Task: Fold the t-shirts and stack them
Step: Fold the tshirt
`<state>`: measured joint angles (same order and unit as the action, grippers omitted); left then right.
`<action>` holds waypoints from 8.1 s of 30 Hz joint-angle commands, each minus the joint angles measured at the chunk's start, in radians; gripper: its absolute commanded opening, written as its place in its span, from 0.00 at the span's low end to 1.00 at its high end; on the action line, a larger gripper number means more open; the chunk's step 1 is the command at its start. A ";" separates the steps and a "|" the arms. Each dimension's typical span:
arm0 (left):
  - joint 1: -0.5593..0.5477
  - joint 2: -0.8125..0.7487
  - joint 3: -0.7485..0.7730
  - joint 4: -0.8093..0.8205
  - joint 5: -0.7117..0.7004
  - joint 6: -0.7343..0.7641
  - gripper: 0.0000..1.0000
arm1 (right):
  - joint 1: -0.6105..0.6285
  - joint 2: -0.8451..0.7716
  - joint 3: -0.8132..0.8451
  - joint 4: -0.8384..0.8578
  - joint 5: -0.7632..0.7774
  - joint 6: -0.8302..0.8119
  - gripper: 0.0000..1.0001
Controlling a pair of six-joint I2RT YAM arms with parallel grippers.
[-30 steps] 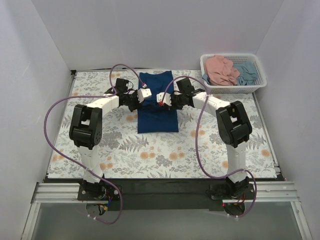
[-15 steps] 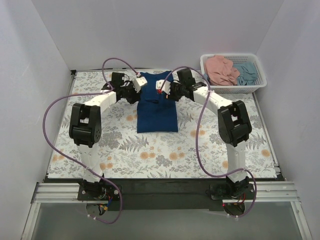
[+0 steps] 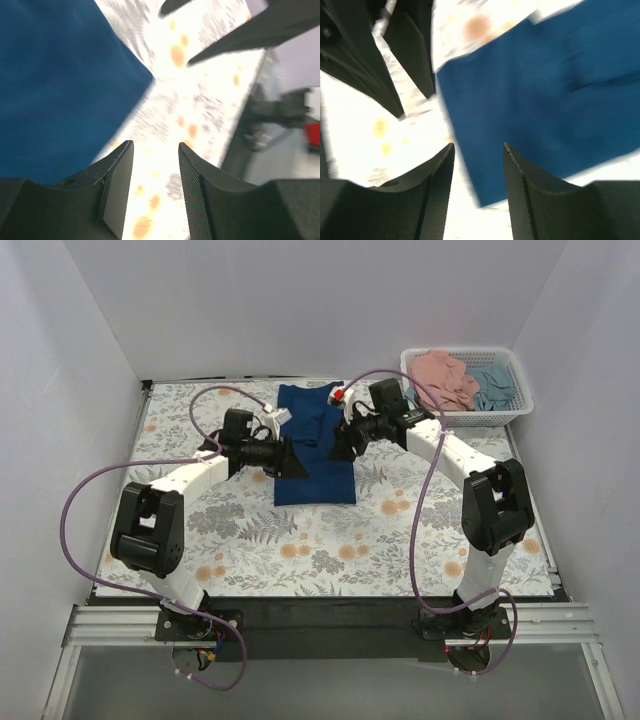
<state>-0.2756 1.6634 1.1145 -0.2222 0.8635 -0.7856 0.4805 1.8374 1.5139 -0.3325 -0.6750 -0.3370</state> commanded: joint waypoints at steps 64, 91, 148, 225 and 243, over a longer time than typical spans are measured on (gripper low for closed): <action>-0.037 0.006 -0.384 0.124 -0.241 1.103 0.23 | 0.156 -0.052 -0.534 0.151 0.396 -0.689 0.40; -0.019 -0.332 -0.109 -0.361 -0.087 0.890 0.00 | 0.136 -0.314 -0.273 -0.253 0.318 -0.524 0.01; -0.037 -0.274 -0.285 -0.060 0.039 0.889 0.41 | 0.021 0.175 0.062 -0.333 -0.306 -0.049 0.19; -0.182 -0.255 -0.604 0.668 -0.162 1.128 0.00 | 0.098 0.612 0.295 -0.461 -0.324 -0.129 0.01; -0.174 -0.102 -0.627 0.897 -0.256 1.109 0.00 | 0.096 0.614 0.302 -0.488 -0.321 -0.154 0.01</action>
<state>-0.4545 1.5551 0.5034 0.5808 0.6376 0.3103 0.5697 2.4260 1.8091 -0.7864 -1.0538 -0.4530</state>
